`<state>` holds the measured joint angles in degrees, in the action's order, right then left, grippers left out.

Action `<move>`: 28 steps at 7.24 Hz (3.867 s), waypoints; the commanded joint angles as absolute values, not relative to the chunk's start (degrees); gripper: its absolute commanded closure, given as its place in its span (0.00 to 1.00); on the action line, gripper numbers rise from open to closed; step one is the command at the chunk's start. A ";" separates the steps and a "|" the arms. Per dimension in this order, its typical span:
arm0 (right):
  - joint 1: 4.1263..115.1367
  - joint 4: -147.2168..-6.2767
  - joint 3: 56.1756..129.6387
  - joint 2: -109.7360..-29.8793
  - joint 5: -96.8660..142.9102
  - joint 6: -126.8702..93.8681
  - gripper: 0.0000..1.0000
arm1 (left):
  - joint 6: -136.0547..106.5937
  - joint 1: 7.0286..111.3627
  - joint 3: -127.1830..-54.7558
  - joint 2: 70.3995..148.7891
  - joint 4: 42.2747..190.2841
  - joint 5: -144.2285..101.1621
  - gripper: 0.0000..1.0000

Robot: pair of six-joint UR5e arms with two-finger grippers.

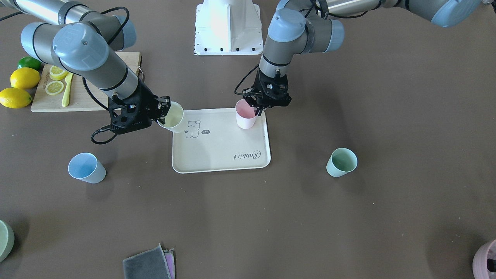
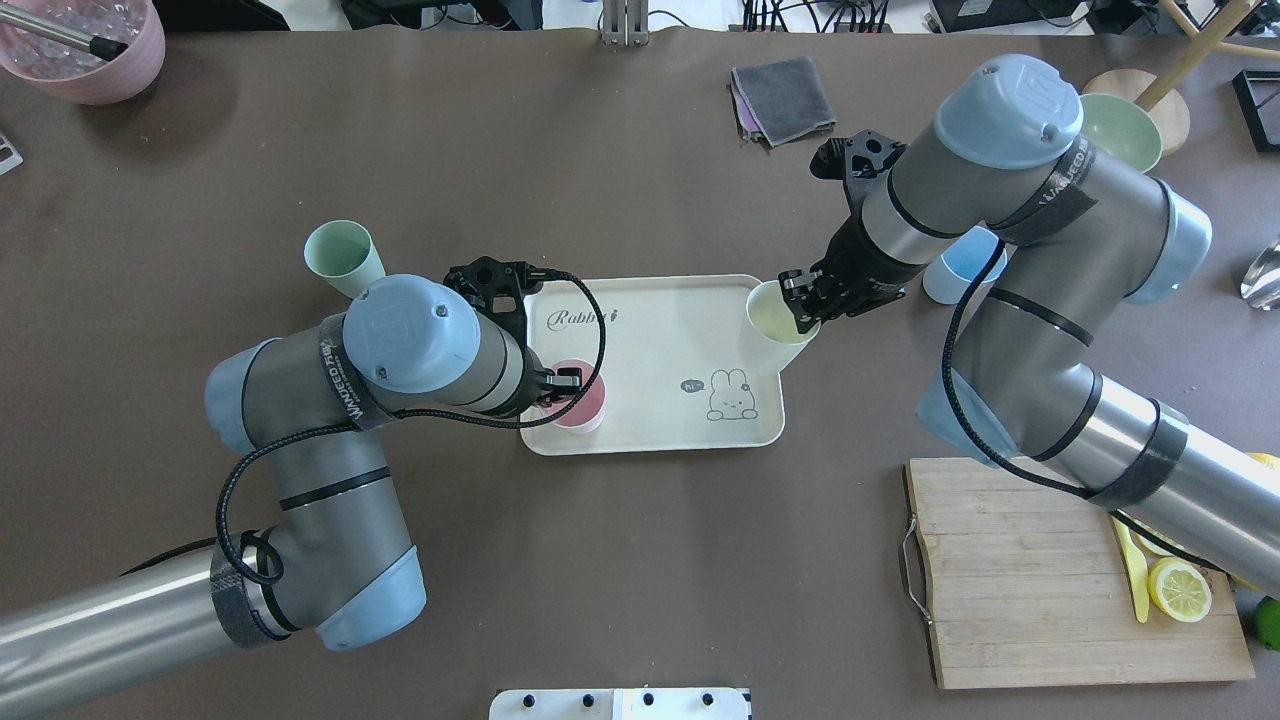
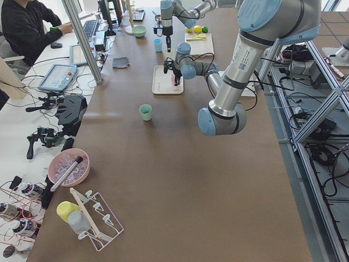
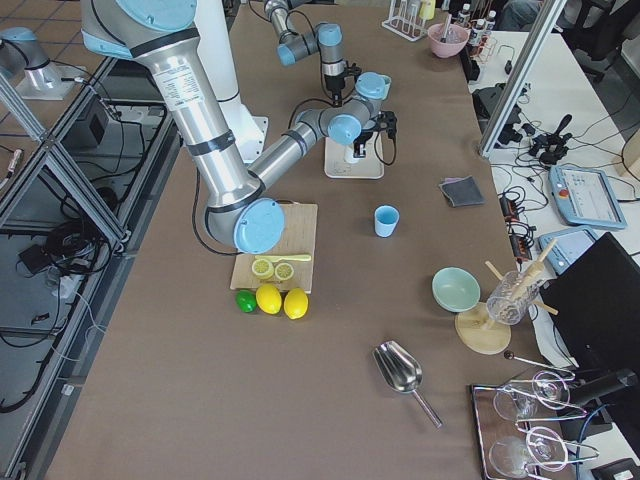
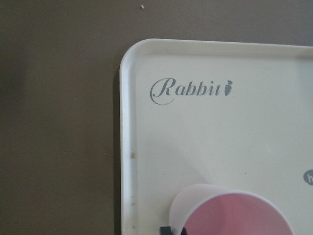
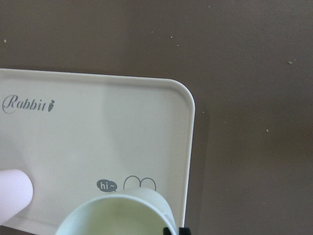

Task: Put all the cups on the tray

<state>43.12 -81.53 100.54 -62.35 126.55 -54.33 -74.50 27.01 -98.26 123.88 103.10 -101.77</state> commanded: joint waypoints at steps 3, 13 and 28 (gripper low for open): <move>38.51 -81.21 96.78 -60.21 121.30 -56.24 1.00 | -60.63 40.54 -105.01 123.49 93.99 -113.86 0.03; 45.60 -82.34 100.01 -58.88 127.87 -62.23 0.00 | -38.13 55.29 -90.44 116.28 103.36 -121.20 0.03; 65.14 -82.89 87.81 -71.29 132.89 -27.39 0.00 | -59.05 45.89 -94.40 129.10 95.10 -118.30 1.00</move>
<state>66.23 -85.10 88.95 -72.18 133.07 -24.84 -56.05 47.98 -94.09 127.08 96.24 -118.71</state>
